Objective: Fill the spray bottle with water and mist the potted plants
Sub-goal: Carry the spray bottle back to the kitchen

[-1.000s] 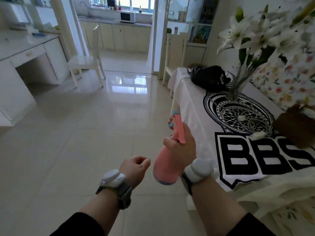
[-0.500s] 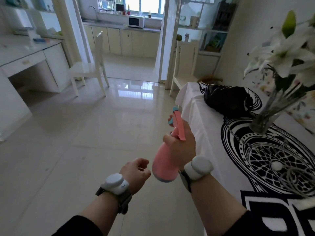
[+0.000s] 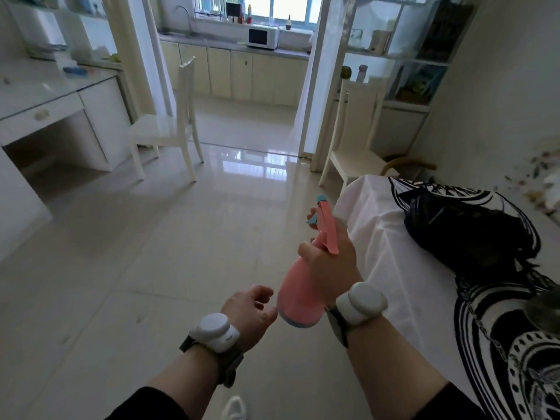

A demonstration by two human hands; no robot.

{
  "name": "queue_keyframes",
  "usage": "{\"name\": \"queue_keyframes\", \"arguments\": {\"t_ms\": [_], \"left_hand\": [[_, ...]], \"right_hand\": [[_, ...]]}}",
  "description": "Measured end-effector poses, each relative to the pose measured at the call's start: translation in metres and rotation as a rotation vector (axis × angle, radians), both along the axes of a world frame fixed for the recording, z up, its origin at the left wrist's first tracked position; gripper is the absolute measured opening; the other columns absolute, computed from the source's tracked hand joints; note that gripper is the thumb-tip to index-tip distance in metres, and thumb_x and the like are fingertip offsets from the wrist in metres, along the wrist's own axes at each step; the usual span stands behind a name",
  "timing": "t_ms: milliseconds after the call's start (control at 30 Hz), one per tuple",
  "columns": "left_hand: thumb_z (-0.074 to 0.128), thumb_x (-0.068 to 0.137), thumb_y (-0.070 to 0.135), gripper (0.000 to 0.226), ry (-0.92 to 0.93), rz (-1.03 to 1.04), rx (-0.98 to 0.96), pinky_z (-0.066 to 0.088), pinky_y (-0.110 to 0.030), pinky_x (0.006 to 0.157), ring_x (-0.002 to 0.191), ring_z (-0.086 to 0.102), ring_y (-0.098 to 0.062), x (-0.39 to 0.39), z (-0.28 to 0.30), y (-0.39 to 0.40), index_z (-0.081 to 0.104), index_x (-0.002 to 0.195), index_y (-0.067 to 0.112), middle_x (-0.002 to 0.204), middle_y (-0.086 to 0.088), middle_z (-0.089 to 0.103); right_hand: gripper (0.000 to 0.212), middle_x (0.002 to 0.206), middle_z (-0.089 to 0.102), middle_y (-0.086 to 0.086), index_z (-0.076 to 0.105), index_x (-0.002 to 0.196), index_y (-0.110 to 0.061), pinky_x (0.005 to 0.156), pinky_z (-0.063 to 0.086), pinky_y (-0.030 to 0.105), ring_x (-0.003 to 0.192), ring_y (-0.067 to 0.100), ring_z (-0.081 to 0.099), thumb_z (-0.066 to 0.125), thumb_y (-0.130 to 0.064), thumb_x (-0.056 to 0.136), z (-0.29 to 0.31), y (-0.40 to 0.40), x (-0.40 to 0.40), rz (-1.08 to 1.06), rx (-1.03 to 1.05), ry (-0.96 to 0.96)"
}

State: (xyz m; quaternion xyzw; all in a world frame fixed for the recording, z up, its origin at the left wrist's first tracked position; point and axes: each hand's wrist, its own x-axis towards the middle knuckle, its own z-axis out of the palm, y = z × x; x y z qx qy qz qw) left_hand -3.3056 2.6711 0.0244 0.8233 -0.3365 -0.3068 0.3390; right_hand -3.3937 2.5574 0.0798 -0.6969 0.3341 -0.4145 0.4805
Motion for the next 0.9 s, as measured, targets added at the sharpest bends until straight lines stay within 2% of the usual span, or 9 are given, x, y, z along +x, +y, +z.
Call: {"name": "queue_keyframes", "arguments": {"t_ms": [167,300,400,467,533,633,700,833,900], "left_hand": [[0.062,0.083,0.029,0.041,0.019,-0.049,0.027,0.051,-0.026,0.090,0.100,0.064,-0.009,0.079,0.004,-0.075,0.061,0.124,0.026,0.116,0.007,0.067],[0.062,0.085,0.032,0.035,0.073,-0.038,0.055,0.048,-0.020,0.085,0.100,0.065,-0.010,0.131,0.002,-0.134,0.065,0.119,0.025,0.112,0.006,0.070],[0.062,0.086,0.031,0.027,0.290,0.072,0.011,0.055,-0.032,0.079,0.084,0.067,-0.019,0.171,-0.011,-0.194,0.071,0.105,0.015,0.090,-0.001,0.072],[0.060,0.089,0.024,0.024,0.472,0.170,-0.033,0.052,-0.035,0.070,0.073,0.062,-0.023,0.183,-0.010,-0.215,0.071,0.097,0.004,0.081,-0.008,0.068],[0.056,0.093,0.023,0.026,0.582,0.260,-0.046,0.049,-0.034,0.068,0.072,0.060,-0.025,0.202,-0.010,-0.252,0.069,0.091,0.000,0.084,-0.015,0.066],[0.051,0.096,0.031,0.036,0.686,0.332,-0.081,0.054,-0.036,0.072,0.081,0.065,-0.028,0.232,-0.005,-0.312,0.067,0.097,0.000,0.094,-0.019,0.070],[0.049,0.097,0.036,0.040,0.748,0.397,-0.088,0.056,-0.037,0.072,0.089,0.067,-0.029,0.256,-0.001,-0.366,0.066,0.099,0.000,0.098,-0.019,0.070],[0.048,0.097,0.040,0.046,0.896,0.447,-0.097,0.056,-0.040,0.079,0.095,0.067,-0.032,0.292,0.019,-0.443,0.064,0.102,-0.002,0.101,-0.021,0.070],[0.050,0.095,0.041,0.047,0.944,0.484,-0.105,0.056,-0.042,0.083,0.095,0.067,-0.033,0.307,0.021,-0.470,0.063,0.102,-0.003,0.101,-0.021,0.070]], "right_hand": [[0.057,0.119,0.062,-0.004,0.053,0.111,-0.049,0.088,0.054,0.037,0.102,0.017,0.061,0.061,-0.012,0.068,0.006,-0.073,0.073,-0.051,0.027,-0.020],[0.057,0.117,0.062,-0.001,0.053,0.113,-0.046,0.078,0.051,0.026,0.094,0.013,0.059,0.061,-0.011,0.069,0.013,-0.128,0.124,-0.074,0.020,-0.027],[0.057,0.111,0.060,-0.011,0.051,0.107,-0.051,0.075,0.049,0.020,0.089,0.005,0.057,0.061,-0.009,0.070,0.013,-0.187,0.166,-0.099,0.032,-0.048],[0.058,0.108,0.059,-0.009,0.051,0.104,-0.053,0.071,0.048,0.019,0.085,0.006,0.056,0.062,-0.005,0.073,0.014,-0.207,0.181,-0.083,0.043,-0.041],[0.057,0.103,0.060,-0.003,0.049,0.100,-0.051,0.068,0.047,0.024,0.081,0.010,0.055,0.063,-0.002,0.075,0.011,-0.242,0.204,-0.079,0.051,-0.035],[0.050,0.100,0.060,-0.002,0.050,0.097,-0.050,0.067,0.047,0.022,0.079,0.009,0.055,0.063,-0.007,0.073,0.007,-0.302,0.238,-0.053,0.061,-0.029],[0.042,0.099,0.061,0.000,0.053,0.095,-0.041,0.067,0.045,0.025,0.075,0.005,0.055,0.066,-0.006,0.075,0.008,-0.359,0.266,-0.022,0.082,-0.001],[0.059,0.119,0.062,-0.002,0.053,0.110,-0.049,0.079,0.050,0.021,0.096,0.010,0.059,0.063,-0.004,0.073,0.020,-0.433,0.308,0.044,-0.001,-0.024],[0.064,0.122,0.061,-0.003,0.053,0.112,-0.051,0.081,0.050,0.021,0.100,0.013,0.059,0.063,-0.002,0.073,0.022,-0.458,0.323,0.053,-0.031,-0.025]]}}
